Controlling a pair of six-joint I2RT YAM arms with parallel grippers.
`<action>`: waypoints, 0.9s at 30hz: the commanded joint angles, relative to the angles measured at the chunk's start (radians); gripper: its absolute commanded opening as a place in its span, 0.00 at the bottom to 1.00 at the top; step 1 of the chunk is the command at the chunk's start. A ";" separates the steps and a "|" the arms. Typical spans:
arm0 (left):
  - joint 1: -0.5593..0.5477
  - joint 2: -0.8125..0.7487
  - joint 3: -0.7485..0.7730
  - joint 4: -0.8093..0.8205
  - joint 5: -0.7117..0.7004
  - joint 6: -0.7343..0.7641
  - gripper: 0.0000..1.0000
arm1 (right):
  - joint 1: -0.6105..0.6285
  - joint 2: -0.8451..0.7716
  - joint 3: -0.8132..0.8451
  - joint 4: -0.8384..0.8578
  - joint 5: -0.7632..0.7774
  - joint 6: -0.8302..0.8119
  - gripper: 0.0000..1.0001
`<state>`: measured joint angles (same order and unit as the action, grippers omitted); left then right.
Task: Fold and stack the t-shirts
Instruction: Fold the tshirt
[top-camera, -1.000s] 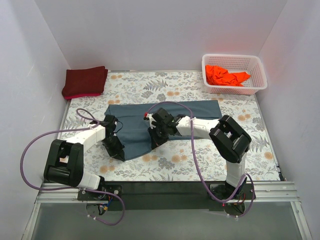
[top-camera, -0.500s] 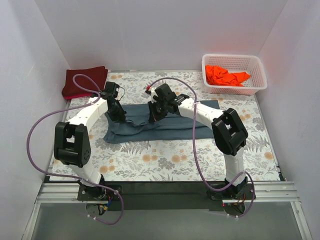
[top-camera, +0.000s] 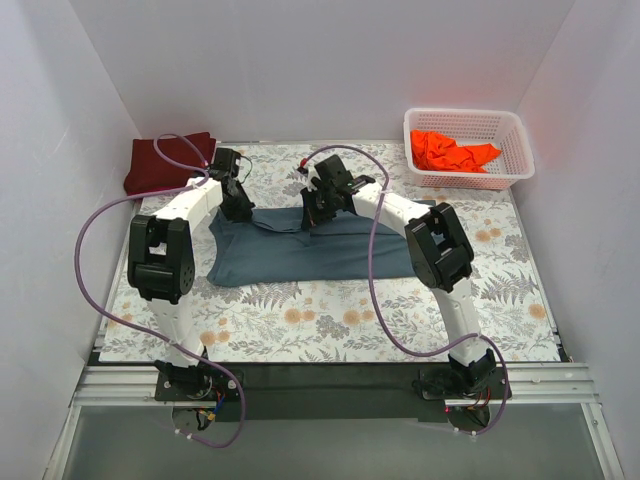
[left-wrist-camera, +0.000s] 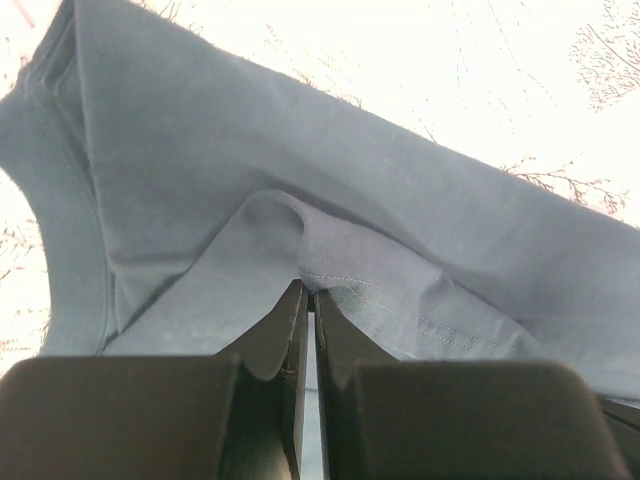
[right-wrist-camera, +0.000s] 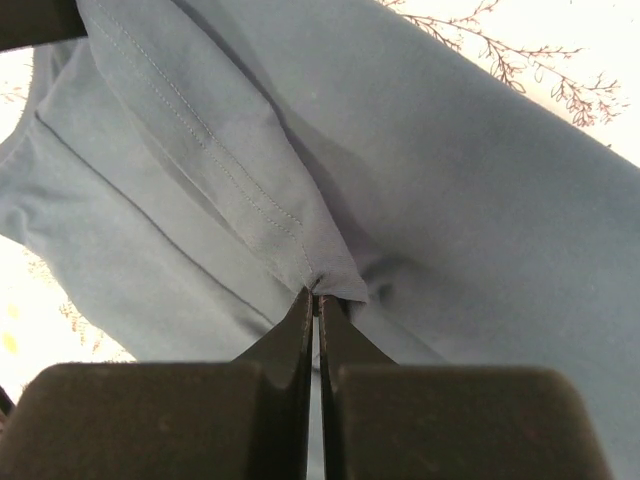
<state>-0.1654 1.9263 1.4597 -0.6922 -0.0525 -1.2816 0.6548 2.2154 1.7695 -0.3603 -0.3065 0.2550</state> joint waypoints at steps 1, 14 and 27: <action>0.012 -0.001 0.044 0.039 -0.026 0.025 0.00 | -0.014 0.013 0.044 -0.005 -0.032 -0.003 0.01; 0.027 -0.033 0.044 -0.046 -0.010 -0.010 0.00 | -0.040 0.014 0.050 -0.006 -0.114 0.039 0.02; 0.041 -0.096 -0.007 -0.128 0.020 -0.031 0.00 | -0.040 -0.028 -0.036 -0.006 -0.227 0.095 0.02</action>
<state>-0.1326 1.9217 1.4696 -0.7811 -0.0391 -1.2938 0.6170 2.2333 1.7550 -0.3653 -0.4873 0.3344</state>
